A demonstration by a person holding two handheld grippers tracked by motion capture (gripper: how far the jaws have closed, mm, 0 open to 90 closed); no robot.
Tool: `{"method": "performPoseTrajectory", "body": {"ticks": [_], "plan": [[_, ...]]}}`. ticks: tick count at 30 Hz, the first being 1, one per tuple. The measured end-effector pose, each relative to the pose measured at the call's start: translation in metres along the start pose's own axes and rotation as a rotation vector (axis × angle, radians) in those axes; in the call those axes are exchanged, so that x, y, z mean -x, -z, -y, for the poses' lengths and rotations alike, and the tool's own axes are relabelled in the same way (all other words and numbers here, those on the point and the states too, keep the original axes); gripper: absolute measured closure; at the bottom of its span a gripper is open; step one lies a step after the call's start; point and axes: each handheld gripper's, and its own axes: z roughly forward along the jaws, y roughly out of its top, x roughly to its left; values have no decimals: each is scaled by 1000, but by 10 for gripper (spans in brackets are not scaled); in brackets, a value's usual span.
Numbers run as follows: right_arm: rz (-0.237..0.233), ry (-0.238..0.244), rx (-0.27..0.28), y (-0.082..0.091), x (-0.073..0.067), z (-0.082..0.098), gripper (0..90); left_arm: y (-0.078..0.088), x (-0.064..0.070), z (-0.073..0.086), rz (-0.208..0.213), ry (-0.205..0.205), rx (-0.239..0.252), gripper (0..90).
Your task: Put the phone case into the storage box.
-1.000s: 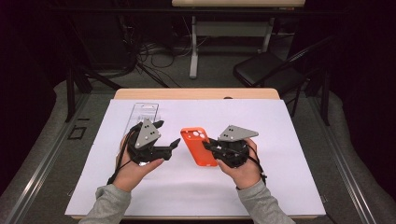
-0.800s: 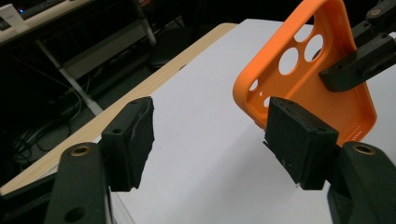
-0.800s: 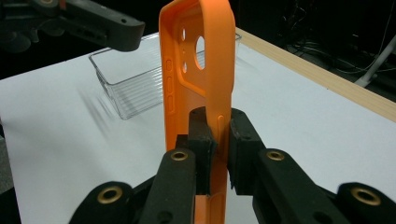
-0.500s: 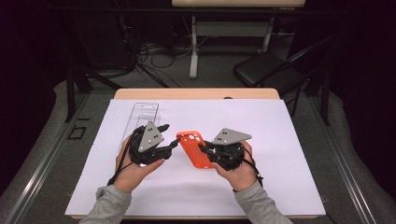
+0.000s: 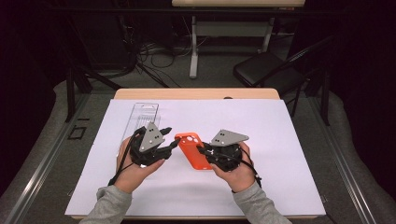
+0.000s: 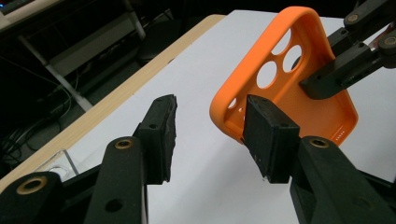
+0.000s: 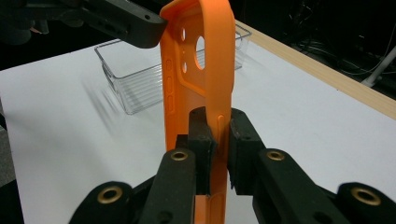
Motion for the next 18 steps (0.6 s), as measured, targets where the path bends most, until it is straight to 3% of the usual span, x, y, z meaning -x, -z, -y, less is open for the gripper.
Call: {"method": "performPoseTrajectory", "body": {"ticks": [11,18], "plan": [[-2,5,0,-1,-1,0,815,-3,-1,2,30,33,-13,639],[-7,10,-3,-2,-3,0,815,-3,0,2,36,22,-18,667]]}}
